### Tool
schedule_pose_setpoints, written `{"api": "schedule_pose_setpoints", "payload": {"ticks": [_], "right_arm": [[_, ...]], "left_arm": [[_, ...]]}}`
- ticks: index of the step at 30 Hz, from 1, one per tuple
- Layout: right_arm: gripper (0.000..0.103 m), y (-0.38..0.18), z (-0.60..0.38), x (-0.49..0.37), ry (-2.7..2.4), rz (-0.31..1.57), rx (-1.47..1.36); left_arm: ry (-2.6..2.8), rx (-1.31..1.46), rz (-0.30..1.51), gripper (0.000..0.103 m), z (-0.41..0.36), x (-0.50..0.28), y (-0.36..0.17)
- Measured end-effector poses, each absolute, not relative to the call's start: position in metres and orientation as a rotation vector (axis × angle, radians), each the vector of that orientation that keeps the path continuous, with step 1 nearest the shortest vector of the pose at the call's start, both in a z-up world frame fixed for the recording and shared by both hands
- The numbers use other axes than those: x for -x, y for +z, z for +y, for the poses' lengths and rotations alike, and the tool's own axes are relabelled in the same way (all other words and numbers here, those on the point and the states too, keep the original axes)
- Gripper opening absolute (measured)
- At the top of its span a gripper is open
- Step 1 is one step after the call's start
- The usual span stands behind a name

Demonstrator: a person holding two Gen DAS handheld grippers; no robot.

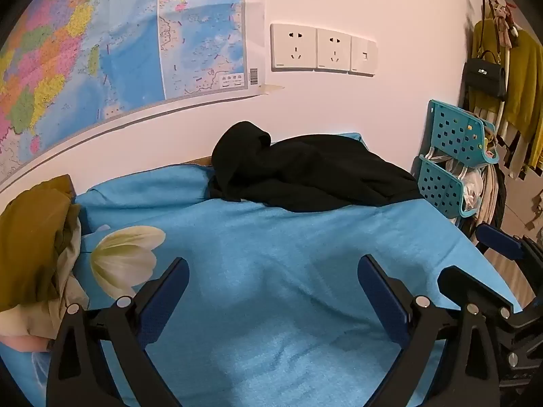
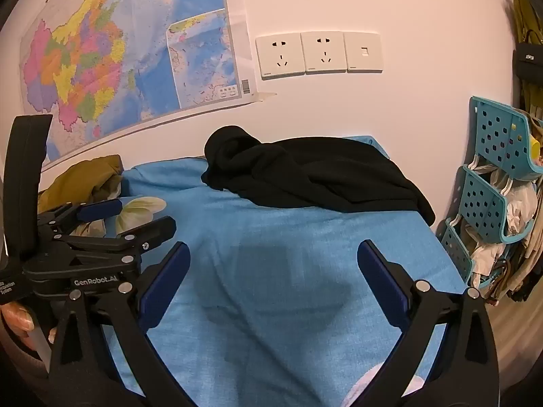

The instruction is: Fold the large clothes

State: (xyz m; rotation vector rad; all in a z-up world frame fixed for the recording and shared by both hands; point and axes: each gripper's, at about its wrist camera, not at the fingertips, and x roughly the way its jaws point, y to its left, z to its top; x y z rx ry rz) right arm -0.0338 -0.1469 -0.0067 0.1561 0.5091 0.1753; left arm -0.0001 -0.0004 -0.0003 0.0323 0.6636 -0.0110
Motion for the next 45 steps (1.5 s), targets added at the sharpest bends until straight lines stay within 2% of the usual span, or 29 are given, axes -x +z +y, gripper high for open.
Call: {"api": "schedule_pose_setpoints", "payload": {"ticks": [45], "right_arm": [[0.097, -0.012, -0.146, 0.031, 0.173, 0.532, -0.14]], "left_arm": [[0.004, -0.017, 0.667, 0.096, 0.003, 0.0, -0.001]]}}
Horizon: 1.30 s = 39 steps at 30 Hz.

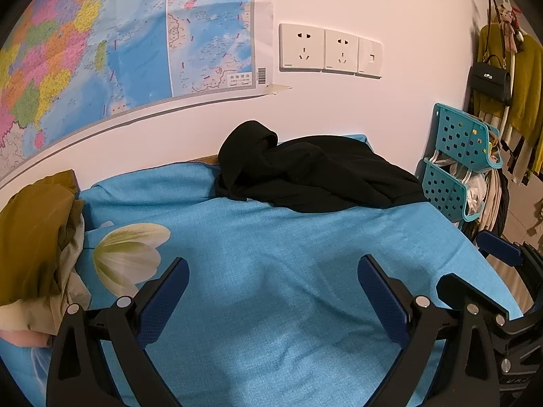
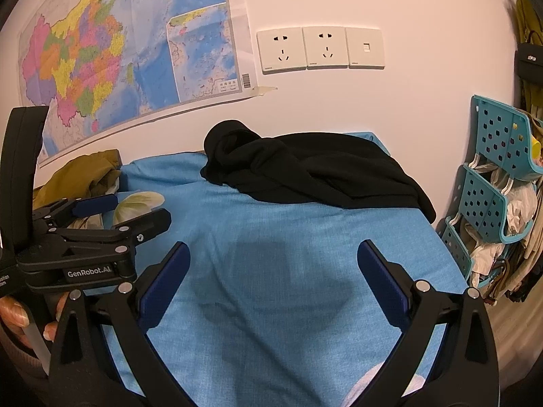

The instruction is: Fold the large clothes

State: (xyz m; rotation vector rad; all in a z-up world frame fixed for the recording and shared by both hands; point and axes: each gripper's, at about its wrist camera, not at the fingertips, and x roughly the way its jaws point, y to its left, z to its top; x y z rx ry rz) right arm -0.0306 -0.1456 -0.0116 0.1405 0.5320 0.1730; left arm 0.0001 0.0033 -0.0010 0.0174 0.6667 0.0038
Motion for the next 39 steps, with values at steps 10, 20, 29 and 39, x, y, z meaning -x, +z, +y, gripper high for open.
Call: {"api": "schedule_pose_setpoints", "payload": {"ticks": [10, 20, 29, 39], "right_arm": [[0.097, -0.013, -0.1435, 0.0295, 0.177, 0.541, -0.132], [0.097, -0.0131, -0.142, 0.0294, 0.176, 0.54, -0.121], [0.097, -0.0105, -0.1395, 0.0292, 0.178, 0.538, -0.115], [0.097, -0.01, -0.1394, 0.0287, 0.175, 0.54, -0.11]], "left_arm": [[0.003, -0.009, 0.675, 0.096, 0.0046, 0.0005, -0.0017], [0.0, -0.003, 0.684, 0.096, 0.0064, -0.0015, -0.0042], [0.001, 0.001, 0.687, 0.096, 0.0076, -0.002, -0.0061], [0.002, 0.005, 0.7, 0.096, 0.007, -0.003, -0.0097]]}}
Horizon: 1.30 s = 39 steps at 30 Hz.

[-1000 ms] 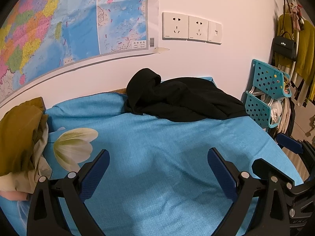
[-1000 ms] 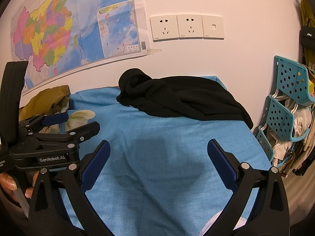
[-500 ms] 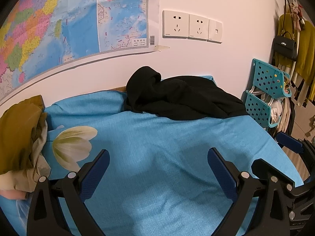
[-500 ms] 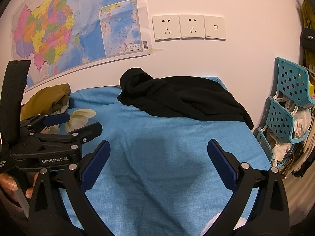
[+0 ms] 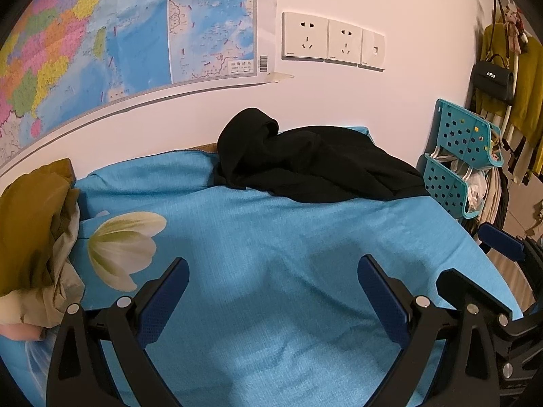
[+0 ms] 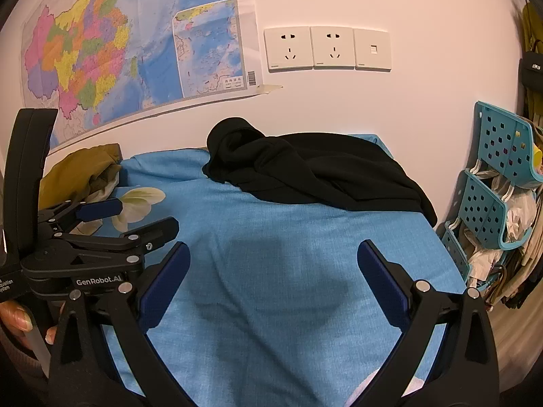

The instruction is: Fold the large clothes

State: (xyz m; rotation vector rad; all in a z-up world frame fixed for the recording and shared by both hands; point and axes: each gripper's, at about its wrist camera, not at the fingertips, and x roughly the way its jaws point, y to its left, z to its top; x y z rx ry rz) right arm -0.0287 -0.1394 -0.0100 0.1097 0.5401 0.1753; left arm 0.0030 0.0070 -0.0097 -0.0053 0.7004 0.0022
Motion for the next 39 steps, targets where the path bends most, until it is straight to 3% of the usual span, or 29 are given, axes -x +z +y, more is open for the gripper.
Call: {"api": "schedule_pose_setpoints", "payload": {"ticks": [25, 39], "right_arm": [[0.097, -0.004, -0.137, 0.002, 0.201, 0.555, -0.012], [0.097, -0.005, -0.125, -0.132, 0.269, 0.652, 0.173]], "left_arm": [[0.004, 0.014, 0.769, 0.096, 0.011, -0.028, -0.018], [0.093, 0.034, 0.79, 0.096, 0.055, -0.094, -0.024]]}}
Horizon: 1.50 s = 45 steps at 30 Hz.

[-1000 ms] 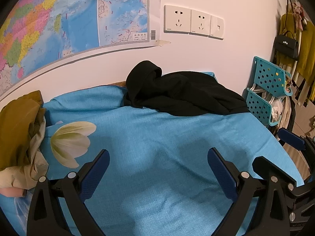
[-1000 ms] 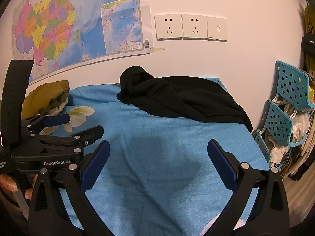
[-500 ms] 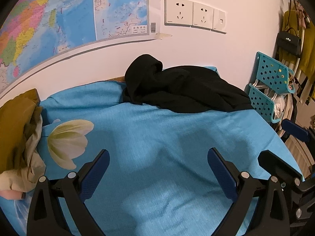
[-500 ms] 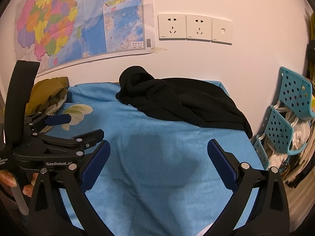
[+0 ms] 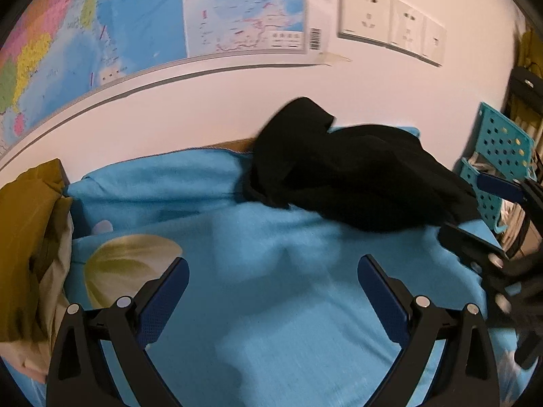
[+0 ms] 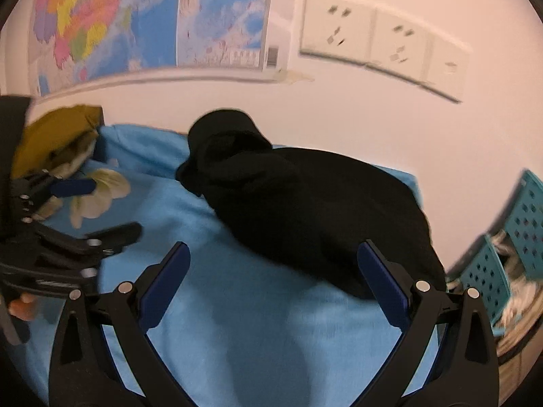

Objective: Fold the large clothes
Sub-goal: 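Grasp the black shirt with the right gripper while the left gripper grasps it too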

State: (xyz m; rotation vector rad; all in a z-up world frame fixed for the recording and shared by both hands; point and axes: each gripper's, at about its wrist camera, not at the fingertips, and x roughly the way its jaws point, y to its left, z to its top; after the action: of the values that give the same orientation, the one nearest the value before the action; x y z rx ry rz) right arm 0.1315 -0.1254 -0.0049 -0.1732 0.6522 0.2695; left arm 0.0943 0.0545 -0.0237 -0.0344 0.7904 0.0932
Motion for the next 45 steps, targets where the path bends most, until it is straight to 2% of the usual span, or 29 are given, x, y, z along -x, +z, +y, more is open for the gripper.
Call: {"api": "schedule_pose_setpoints", "payload": {"ticks": [7, 9, 10, 11, 13, 20, 21, 22, 23, 24, 25, 27, 28, 29, 35, 36, 37, 38, 40, 45], "right_arm": [[0.095, -0.036, -0.116, -0.208, 0.31, 0.756, 0.176], [0.074, -0.04, -0.112, -0.218, 0.368, 0.765, 0.153], [0.049, -0.04, -0.11, -0.22, 0.411, 0.781, 0.142], [0.033, -0.037, -0.109, -0.218, 0.441, 0.781, 0.144], [0.013, -0.025, -0.11, -0.207, 0.46, 0.739, 0.172], [0.009, 0.035, -0.173, -0.139, 0.487, 0.616, 0.101], [0.01, 0.034, -0.18, -0.134, 0.483, 0.645, 0.114], [0.019, 0.028, -0.183, -0.131, 0.478, 0.68, 0.136], [0.036, 0.019, -0.182, -0.13, 0.451, 0.714, 0.172], [0.047, 0.014, -0.18, -0.131, 0.435, 0.743, 0.194], [0.063, 0.008, -0.179, -0.132, 0.419, 0.775, 0.22], [0.078, 0.01, -0.174, -0.128, 0.401, 0.729, 0.238], [0.091, 0.014, -0.172, -0.125, 0.41, 0.698, 0.236], [0.097, 0.018, -0.162, -0.123, 0.439, 0.659, 0.233], [0.096, -0.007, -0.099, -0.158, 0.466, 0.692, 0.372], [0.092, -0.017, -0.091, -0.172, 0.468, 0.738, 0.371], [0.07, -0.023, -0.091, -0.179, 0.482, 0.769, 0.356], [0.041, -0.03, -0.091, -0.188, 0.519, 0.829, 0.316], [0.008, -0.024, -0.101, -0.189, 0.527, 0.808, 0.27], [0.004, 0.052, -0.145, -0.157, 0.434, 0.595, 0.238]], "left_arm": [[0.14, 0.049, 0.802, 0.096, 0.075, -0.118, -0.031], [0.153, 0.047, 0.81, 0.096, 0.08, -0.122, -0.035], [0.16, 0.045, 0.813, 0.096, 0.083, -0.123, -0.037], [0.168, 0.046, 0.816, 0.096, 0.086, -0.125, -0.038], [0.174, 0.057, 0.819, 0.096, 0.092, -0.126, -0.04], [0.183, 0.052, 0.801, 0.096, 0.1, -0.133, -0.039], [0.182, 0.05, 0.8, 0.096, 0.101, -0.135, -0.039], [0.177, 0.046, 0.798, 0.096, 0.101, -0.138, -0.039], [0.177, 0.039, 0.798, 0.096, 0.1, -0.141, -0.04], [0.177, 0.032, 0.796, 0.096, 0.099, -0.142, -0.041], [0.175, 0.021, 0.795, 0.096, 0.098, -0.145, -0.042], [0.17, 0.01, 0.795, 0.096, 0.097, -0.147, -0.043], [0.168, 0.004, 0.792, 0.096, 0.098, -0.148, -0.044], [0.169, 0.002, 0.792, 0.096, 0.098, -0.149, -0.044], [0.18, 0.022, 0.802, 0.096, 0.104, -0.148, -0.046], [0.182, 0.023, 0.804, 0.096, 0.106, -0.148, -0.046], [0.184, 0.023, 0.805, 0.096, 0.106, -0.147, -0.047], [0.187, 0.021, 0.805, 0.096, 0.107, -0.146, -0.046], [0.183, 0.009, 0.803, 0.096, 0.108, -0.144, -0.045], [0.16, -0.011, 0.781, 0.096, 0.111, -0.143, -0.041]]}}
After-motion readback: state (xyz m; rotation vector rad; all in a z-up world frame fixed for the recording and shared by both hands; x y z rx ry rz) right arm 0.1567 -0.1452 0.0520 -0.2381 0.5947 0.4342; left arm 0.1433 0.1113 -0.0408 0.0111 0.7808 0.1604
